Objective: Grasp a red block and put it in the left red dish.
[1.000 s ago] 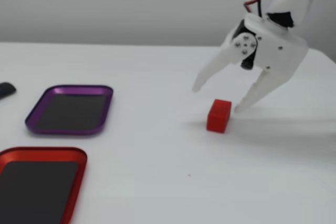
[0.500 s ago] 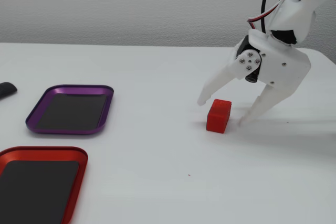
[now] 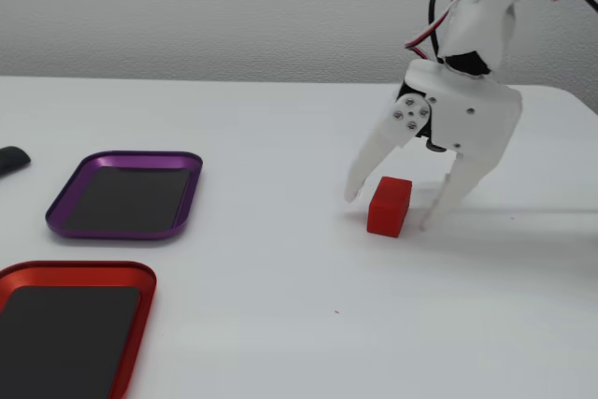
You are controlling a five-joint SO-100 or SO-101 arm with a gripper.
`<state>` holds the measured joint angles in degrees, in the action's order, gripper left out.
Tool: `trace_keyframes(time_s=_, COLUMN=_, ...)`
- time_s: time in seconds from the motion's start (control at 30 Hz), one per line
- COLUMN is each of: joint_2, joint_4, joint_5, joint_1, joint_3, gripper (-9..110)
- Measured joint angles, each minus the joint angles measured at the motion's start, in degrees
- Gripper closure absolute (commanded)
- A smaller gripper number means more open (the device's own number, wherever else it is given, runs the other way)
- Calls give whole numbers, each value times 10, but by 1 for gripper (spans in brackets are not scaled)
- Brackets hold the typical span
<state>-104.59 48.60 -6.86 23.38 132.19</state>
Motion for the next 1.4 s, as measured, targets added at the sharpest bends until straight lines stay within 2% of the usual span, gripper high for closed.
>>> trace_keyframes(time_s=0.1, joint_2=42, joint_4=25, joint_5=0, joint_1=5, joint_3=-32, gripper=84)
trace_keyframes(time_s=0.23, joint_2=58, joint_4=38, joint_5=0, joint_1=5, joint_3=-43, gripper=102)
trace_keyframes(time_s=0.47, joint_2=60, joint_4=40, joint_5=1, joint_1=5, joint_3=-52, gripper=102)
trace_keyframes(time_s=0.63, joint_2=-31, joint_4=62, joint_5=7, joint_1=-21, joint_3=-87, gripper=102)
trace_keyframes(time_s=0.83, joint_2=-211, joint_4=54, joint_5=7, joint_1=-179, joint_3=-134, gripper=102)
trace_keyframes(time_s=0.97, joint_2=-244, joint_4=-38, joint_5=7, joint_1=-287, joint_3=-141, gripper=102)
trace_keyframes(time_s=1.17, joint_2=-129, joint_4=-169, joint_5=7, joint_1=-330, joint_3=-149, gripper=102)
trace_keyframes(time_s=1.4, joint_2=92, joint_4=-207, joint_5=28, joint_1=-334, joint_3=-279, gripper=102)
